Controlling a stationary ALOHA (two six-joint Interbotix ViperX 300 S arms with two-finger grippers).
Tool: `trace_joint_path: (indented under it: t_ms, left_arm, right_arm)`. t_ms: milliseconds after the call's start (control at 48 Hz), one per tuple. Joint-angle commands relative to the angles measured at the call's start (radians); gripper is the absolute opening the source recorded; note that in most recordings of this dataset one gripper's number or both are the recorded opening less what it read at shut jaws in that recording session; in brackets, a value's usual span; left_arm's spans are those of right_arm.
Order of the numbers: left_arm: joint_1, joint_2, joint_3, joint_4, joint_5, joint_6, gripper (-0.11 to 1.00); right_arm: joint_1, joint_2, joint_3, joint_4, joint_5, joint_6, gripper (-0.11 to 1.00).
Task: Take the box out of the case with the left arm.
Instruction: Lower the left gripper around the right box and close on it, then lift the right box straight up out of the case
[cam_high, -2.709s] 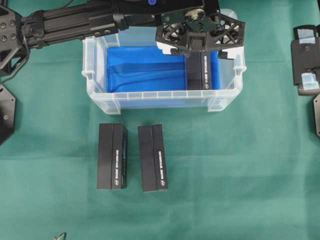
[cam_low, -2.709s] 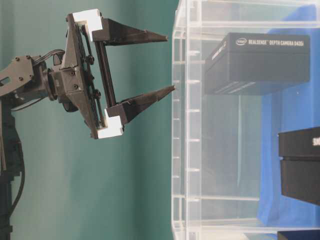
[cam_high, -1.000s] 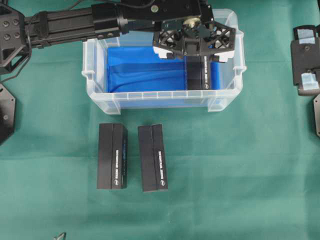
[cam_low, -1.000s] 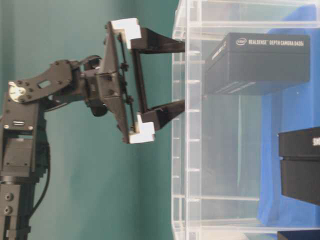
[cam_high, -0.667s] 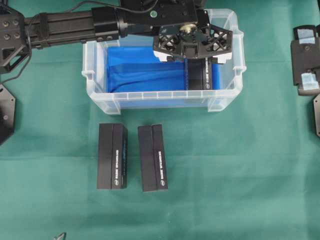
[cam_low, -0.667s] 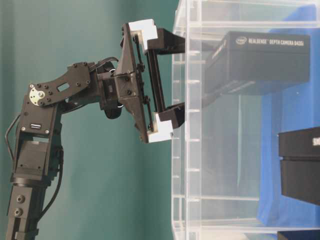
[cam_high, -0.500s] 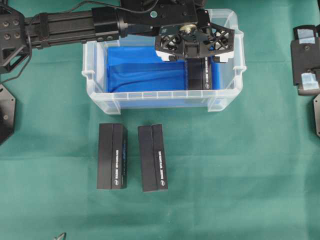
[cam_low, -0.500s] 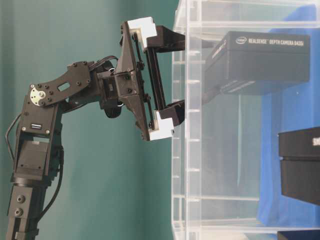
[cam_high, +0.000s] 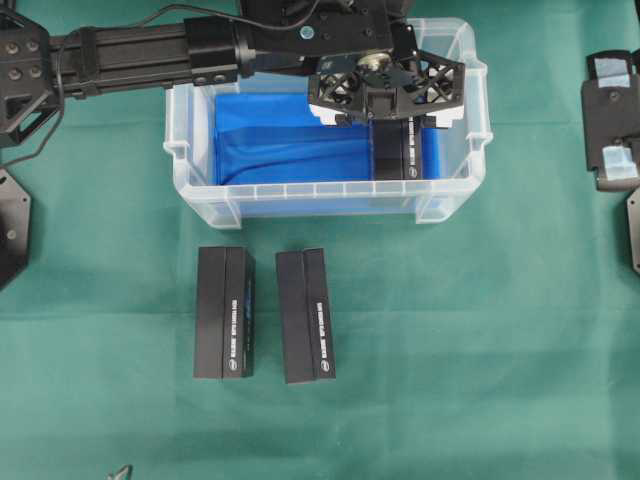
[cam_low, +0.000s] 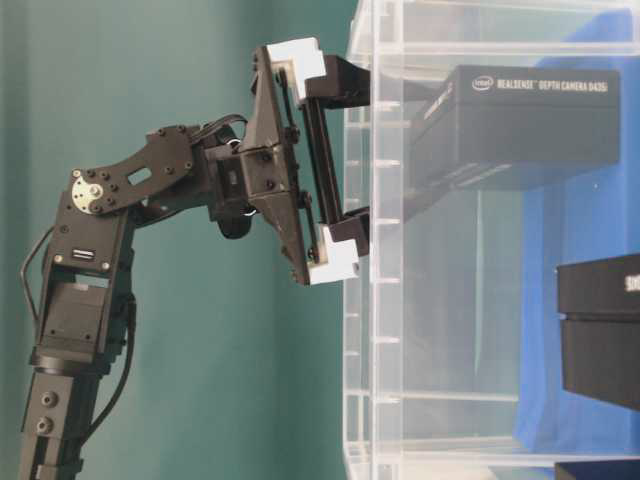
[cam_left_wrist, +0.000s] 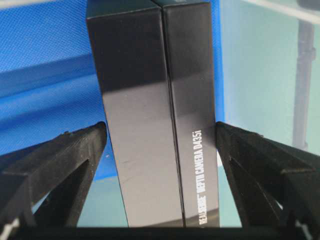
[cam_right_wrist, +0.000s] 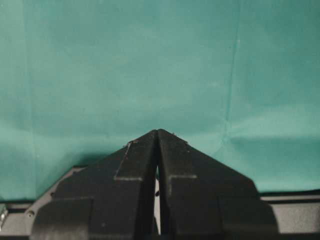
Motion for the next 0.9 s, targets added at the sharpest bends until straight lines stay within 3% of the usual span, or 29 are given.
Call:
trace_joint_path:
  t_ms: [0,771,875]
  left_arm:
    - [0.003,-0.034,-0.003,0.003,-0.014,0.000,0.89]
    - [0.002,-0.014,0.020,-0.002,-0.049,0.000,0.88]
    - [0.003,-0.014,0.020,-0.006,-0.060,-0.002,0.83]
  right_arm:
    - [-0.002,0.002,-0.011,-0.002,-0.005,-0.002,0.00]
    - [-0.002,0.002,-0.011,-0.002,-0.003,0.000,0.00]
    - [-0.002,0.002,-0.011,-0.002,-0.005,-0.002,0.00]
